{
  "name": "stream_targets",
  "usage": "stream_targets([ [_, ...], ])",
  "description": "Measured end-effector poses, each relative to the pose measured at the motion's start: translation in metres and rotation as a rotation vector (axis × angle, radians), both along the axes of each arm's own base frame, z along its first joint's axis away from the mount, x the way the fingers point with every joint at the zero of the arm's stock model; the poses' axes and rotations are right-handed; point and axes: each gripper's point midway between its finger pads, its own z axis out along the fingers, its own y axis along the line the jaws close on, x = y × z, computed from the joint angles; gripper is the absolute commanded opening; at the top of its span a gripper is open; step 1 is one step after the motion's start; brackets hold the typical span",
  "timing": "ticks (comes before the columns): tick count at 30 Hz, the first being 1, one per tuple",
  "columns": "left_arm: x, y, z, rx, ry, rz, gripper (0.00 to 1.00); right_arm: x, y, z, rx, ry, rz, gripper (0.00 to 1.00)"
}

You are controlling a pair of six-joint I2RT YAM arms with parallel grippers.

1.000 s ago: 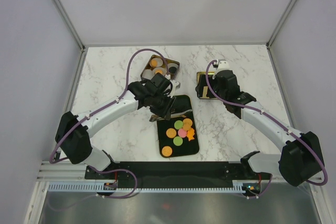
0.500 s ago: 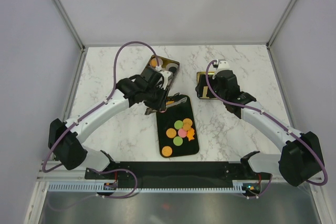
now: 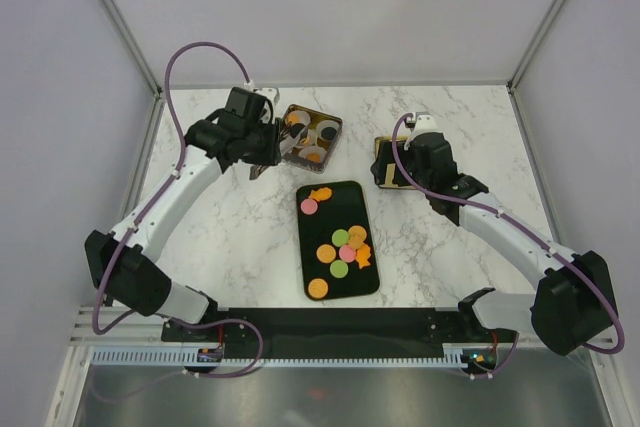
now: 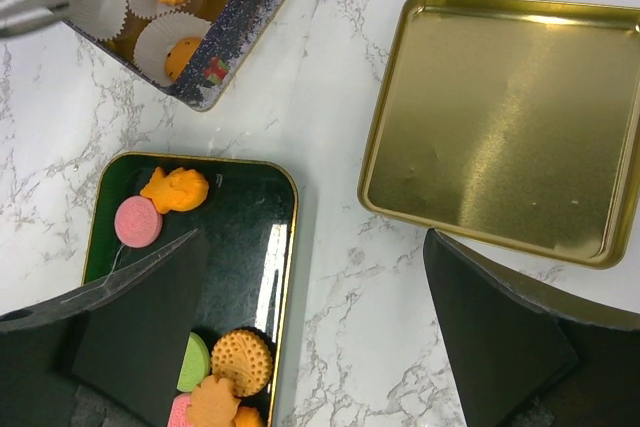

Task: Pack the cookies

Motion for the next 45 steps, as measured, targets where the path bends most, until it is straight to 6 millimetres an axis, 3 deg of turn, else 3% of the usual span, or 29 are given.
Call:
stream_targets([
  [4, 0.03, 0.014, 0.002, 0.04, -0.018, 0.08, 0.38, -0.001, 0.002, 0.0, 0.006, 0.003, 0.011, 0.98],
  [10, 0.052, 0.028, -0.026, 0.112, 0.036, 0.142, 0.39, -0.002, 0.004, 0.0, 0.012, 0.005, 0.02, 0.98],
  [21, 0.057, 0.039, -0.045, 0.168, 0.081, 0.175, 0.42, -0.003, 0.005, 0.0, 0.017, 0.007, 0.027, 0.98],
  [45, 0.058, 0.039, -0.047, 0.171, 0.085, 0.175, 0.49, -0.003, 0.005, 0.0, 0.018, 0.007, 0.027, 0.98],
])
